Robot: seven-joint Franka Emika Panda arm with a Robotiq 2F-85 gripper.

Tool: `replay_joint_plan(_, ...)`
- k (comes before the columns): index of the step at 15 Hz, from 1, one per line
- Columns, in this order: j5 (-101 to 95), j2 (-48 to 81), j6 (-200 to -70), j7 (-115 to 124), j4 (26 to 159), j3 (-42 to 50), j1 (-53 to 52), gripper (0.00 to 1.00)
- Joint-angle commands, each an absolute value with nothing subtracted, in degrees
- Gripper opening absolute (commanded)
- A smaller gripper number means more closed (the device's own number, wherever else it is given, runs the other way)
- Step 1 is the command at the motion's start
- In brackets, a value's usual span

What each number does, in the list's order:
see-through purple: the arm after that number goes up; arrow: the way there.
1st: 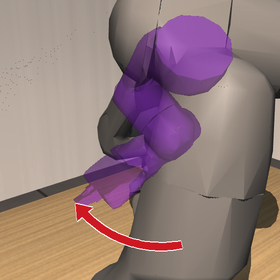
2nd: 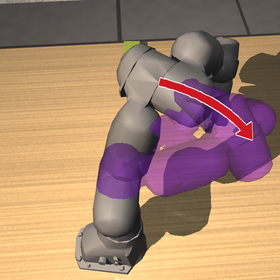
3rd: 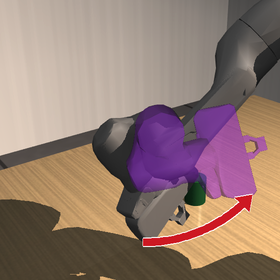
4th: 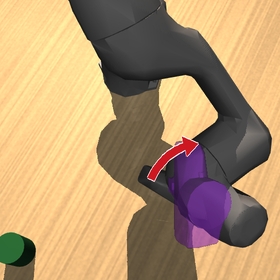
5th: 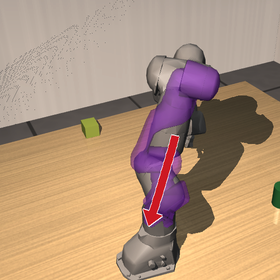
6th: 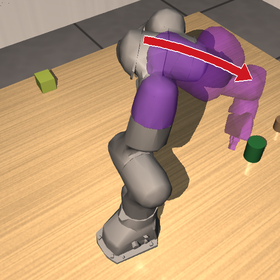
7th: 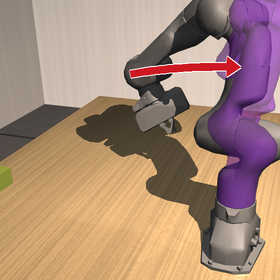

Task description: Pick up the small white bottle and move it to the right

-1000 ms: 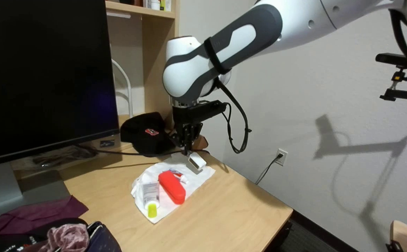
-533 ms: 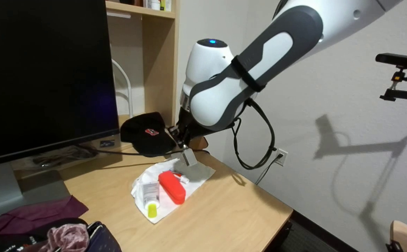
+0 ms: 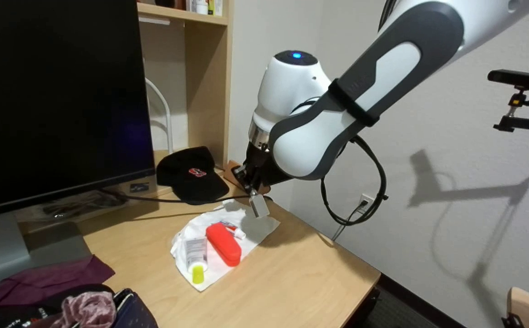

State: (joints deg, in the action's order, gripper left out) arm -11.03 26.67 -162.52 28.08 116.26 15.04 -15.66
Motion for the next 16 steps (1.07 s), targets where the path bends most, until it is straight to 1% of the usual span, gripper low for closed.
replay_joint_plan(1,-11.1,27.7,-163.6,28.7,115.6,15.2,-15.7,0.12)
replay_joint_plan(4,-12.4,28.4,-167.7,30.6,117.0,17.6,-17.0,0.12)
replay_joint_plan(8,-11.2,31.1,-177.8,31.9,118.8,24.1,-21.4,0.12)
replay_joint_plan(12,-11.1,34.5,-185.9,33.2,119.9,27.6,-24.0,0.12)
replay_joint_plan(14,-10.3,36.3,-189.5,33.9,120.3,30.8,-27.1,0.12)
replay_joint_plan(16,-8.2,38.9,-193.1,35.4,120.7,36.3,-32.2,0.12)
